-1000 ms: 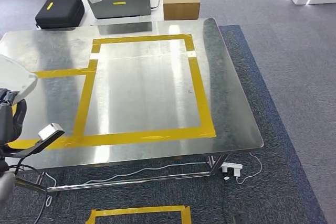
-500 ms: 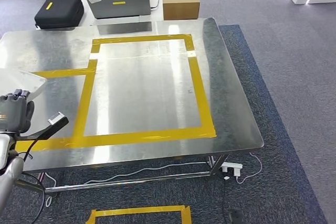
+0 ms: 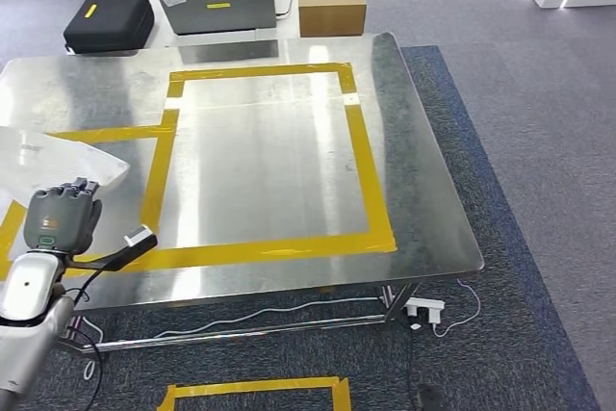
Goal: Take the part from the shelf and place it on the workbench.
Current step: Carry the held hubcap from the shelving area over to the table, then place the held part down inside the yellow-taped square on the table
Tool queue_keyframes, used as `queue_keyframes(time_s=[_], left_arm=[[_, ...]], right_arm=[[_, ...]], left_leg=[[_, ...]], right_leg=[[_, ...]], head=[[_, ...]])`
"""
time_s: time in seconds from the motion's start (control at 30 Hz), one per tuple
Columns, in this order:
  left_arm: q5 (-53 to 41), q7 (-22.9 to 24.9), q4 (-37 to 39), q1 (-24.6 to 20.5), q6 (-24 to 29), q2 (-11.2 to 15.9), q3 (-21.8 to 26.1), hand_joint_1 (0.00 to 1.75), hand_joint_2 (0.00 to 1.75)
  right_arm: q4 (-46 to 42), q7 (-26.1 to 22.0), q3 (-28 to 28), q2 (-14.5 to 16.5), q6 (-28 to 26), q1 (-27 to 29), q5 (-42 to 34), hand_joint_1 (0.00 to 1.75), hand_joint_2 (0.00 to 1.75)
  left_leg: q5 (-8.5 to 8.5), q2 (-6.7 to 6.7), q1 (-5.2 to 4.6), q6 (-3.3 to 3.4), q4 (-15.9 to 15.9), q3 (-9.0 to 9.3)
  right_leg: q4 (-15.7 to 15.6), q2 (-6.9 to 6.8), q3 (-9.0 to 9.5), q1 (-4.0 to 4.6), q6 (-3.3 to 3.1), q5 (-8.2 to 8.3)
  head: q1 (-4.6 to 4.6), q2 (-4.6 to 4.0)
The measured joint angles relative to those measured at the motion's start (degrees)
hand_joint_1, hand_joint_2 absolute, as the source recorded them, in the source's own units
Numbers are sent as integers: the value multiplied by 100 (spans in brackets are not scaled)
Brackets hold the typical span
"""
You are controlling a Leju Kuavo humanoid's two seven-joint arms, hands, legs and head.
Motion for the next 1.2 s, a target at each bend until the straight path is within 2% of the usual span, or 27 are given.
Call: queue_keyframes(time_s=[0.13,0.27,0.67,1.2], left_arm=[[1,-1,35,-2,2,-33,-53,175,175],[2,-41,61,-11,18,-46,-95,0,0],[281,-244,-112,-143,45,-197,-681,0,0],[361,-242,-439,-229,132,-214,-894,0,0]], right_arm=[[1,-1,0,0,0,0,4,0,175],[1,-3,0,0,0,0,10,0,0],[1,-22,-5,0,-3,3,49,0,0],[1,-42,-54,0,-15,6,68,0,0]], left_leg=[[0,0,0,0,1,0],[0,0,0,0,1,0],[0,0,-1,0,6,0],[0,0,-1,1,6,0]], right_leg=[[0,0,0,0,0,0],[0,-1,-1,1,0,0],[0,-1,3,-1,0,0],[0,-1,4,0,0,0]], head=[[0,-1],[0,0],[0,0],[0,0]])
